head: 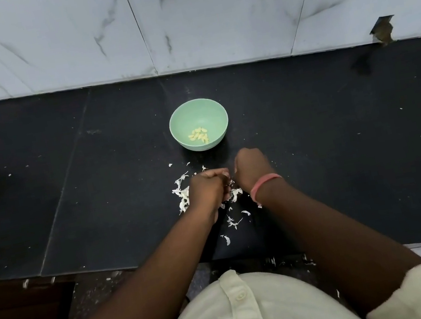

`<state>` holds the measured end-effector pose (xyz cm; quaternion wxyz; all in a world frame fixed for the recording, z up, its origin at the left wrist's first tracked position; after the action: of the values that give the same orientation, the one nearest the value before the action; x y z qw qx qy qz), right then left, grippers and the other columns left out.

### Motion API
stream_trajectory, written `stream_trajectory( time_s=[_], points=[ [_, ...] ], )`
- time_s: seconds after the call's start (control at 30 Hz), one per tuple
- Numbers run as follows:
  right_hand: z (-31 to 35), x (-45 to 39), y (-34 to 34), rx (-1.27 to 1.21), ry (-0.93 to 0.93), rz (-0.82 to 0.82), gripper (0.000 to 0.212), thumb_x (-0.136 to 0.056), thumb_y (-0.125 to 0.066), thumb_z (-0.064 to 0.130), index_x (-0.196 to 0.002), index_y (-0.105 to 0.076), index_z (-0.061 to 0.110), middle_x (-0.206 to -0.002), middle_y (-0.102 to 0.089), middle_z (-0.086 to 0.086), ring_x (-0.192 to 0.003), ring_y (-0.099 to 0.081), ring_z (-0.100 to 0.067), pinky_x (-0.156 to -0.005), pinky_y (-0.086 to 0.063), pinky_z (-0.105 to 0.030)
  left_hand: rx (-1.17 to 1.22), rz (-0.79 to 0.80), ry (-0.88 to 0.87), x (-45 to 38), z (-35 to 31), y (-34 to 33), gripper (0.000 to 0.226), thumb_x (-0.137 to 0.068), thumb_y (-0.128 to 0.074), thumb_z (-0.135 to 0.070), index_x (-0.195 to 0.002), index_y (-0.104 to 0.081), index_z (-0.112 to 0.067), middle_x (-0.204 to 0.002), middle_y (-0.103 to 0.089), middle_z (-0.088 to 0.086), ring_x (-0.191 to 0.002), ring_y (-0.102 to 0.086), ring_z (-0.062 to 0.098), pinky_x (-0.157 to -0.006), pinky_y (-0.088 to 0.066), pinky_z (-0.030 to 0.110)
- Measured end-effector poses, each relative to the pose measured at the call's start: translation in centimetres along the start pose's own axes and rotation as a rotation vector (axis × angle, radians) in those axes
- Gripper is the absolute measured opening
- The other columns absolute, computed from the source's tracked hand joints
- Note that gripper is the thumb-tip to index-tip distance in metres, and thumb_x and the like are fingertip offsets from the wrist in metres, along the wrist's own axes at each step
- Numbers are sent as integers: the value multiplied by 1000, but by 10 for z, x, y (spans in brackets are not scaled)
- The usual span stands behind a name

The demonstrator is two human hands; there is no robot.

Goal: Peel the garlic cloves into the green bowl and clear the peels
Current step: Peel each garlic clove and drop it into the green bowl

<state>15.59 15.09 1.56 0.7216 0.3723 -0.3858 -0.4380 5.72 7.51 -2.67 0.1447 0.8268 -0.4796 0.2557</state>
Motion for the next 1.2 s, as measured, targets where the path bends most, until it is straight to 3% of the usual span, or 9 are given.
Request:
stream_trajectory(
  time_s=[0.13, 0.27, 0.47, 0.67, 0.8, 0.97, 1.07, 1.2],
  points=[
    [-25, 8, -7, -492, -110, 9, 22, -87, -62, 0, -73, -74, 12, -66, -68, -4, -64, -65, -19, -70, -55, -32, 31, 14, -28, 1, 0, 3, 14, -91, -62, 7, -102, -69, 3, -69, -62, 12, -53, -54, 16, -53, -49, 28],
    [-34, 21, -15, -749, -160, 49, 28, -95, -59, -1, -73, -68, 14, -60, -62, -7, -48, -55, -13, -50, -51, -23, 46, 37, -80, 2, -2, 3, 10, -89, -64, 6, -97, -71, 5, -72, -65, 15, -57, -59, 14, -55, -52, 24],
    [-37, 24, -16, -754, -132, -8, 24, -96, -58, 1, -77, -69, 10, -60, -63, -3, -46, -54, -8, -48, -48, -21, -10, 81, -70, 3, 1, 0, 11, -94, -60, -1, -97, -68, 7, -71, -62, 14, -57, -57, 14, -55, -54, 23],
    [-38, 23, -22, -725, -141, -7, 28, -96, -61, 8, -71, -69, 19, -64, -70, -3, -53, -59, -13, -63, -56, -38, -85, 96, -8, 0, 6, -3, 19, -97, -53, -1, -103, -67, 11, -72, -59, 13, -50, -51, 11, -47, -48, 21],
    [-34, 26, -20, -886, -173, 56, 19, -97, -61, 3, -82, -70, 7, -63, -64, -6, -48, -56, -9, -50, -51, -22, -41, 137, 40, 1, 2, -2, 15, -97, -51, 2, -93, -65, 3, -65, -57, 7, -49, -49, 11, -45, -44, 20],
    [-33, 26, -22, -1099, -197, 81, 11, -96, -61, -2, -91, -71, -1, -71, -66, -15, -59, -59, -19, -54, -55, -23, 89, 163, 95, 7, -3, -4, 23, -97, -48, 6, -82, -63, -3, -63, -56, 6, -49, -50, 9, -46, -45, 18],
    [-29, 30, -12, -1079, -142, -66, 9, -93, -64, -3, -91, -69, 4, -75, -69, -15, -60, -61, -16, -54, -56, -24, 134, 186, 87, 10, -9, -6, 23, -96, -47, 6, -81, -62, -3, -65, -56, 6, -52, -49, 8, -46, -45, 17],
    [-29, 32, -6, -895, -74, -289, 20, -88, -66, 1, -78, -66, 18, -70, -71, -6, -57, -66, -19, -59, -59, -37, 107, 200, 67, 14, -14, -12, 23, -97, -47, 1, -79, -60, -5, -70, -57, 7, -50, -48, 6, -45, -40, 15]
  ],
)
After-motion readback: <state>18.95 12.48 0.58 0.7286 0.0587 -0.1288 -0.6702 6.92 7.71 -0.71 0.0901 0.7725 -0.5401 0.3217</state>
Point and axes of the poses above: each hand's wrist, its own x-axis away from the middle knuckle, its own y-axis out of the back of the hand, z = x × y, the point moved 7 cm from there along -x, towards the middle knuckle
